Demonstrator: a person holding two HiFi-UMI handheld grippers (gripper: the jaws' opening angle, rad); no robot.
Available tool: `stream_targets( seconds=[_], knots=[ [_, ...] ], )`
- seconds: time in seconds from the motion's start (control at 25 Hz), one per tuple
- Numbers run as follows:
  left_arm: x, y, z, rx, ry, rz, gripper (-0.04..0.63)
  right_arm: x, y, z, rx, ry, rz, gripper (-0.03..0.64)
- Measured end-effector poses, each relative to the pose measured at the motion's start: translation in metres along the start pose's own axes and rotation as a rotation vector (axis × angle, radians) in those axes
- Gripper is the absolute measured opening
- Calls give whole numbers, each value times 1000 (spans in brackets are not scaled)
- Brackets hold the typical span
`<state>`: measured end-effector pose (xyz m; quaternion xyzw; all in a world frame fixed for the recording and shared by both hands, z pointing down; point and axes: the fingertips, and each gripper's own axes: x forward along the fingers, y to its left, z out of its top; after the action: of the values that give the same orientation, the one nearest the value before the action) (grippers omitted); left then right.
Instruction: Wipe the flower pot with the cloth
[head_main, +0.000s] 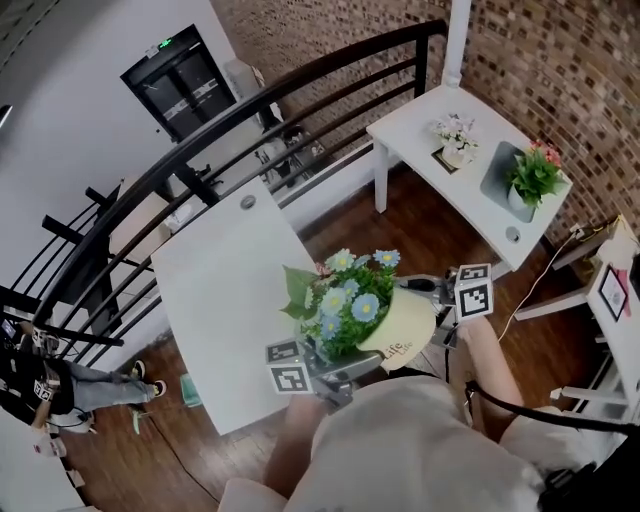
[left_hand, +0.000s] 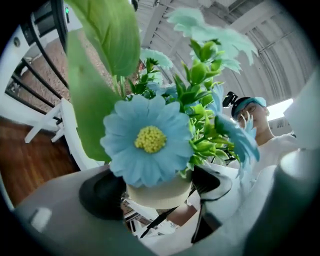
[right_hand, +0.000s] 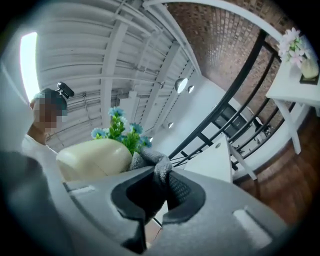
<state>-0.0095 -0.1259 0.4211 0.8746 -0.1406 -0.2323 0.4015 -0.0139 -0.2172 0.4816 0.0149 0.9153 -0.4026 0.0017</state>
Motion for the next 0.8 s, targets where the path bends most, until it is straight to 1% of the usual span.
stream_targets(
  seconds=[0.08,0.16,0.28,0.36,0.6,0.72,0.8],
  knots=[
    [6,-4,6,-24,-36,-34,445,9,4,-12,32,9,32,5],
    [10,-5,14,-34,-72,-53,445,15,7,-20,77,-10,60,5],
    [12,-6,25,-24,-121,-52,445,17,7,-27,124,-45,79,5],
    [11,-3,31,-12,-144,-29,445,17,5,-30,135,-54,74,5],
    [-2,10,47,-17,-243,41,443,26,4,-49,127,-30,33,5],
    [-5,22,54,-4,-275,102,443,33,11,-56,105,-11,39,5],
    [-9,29,58,8,-291,143,442,37,16,-59,78,-5,23,5]
  ],
)
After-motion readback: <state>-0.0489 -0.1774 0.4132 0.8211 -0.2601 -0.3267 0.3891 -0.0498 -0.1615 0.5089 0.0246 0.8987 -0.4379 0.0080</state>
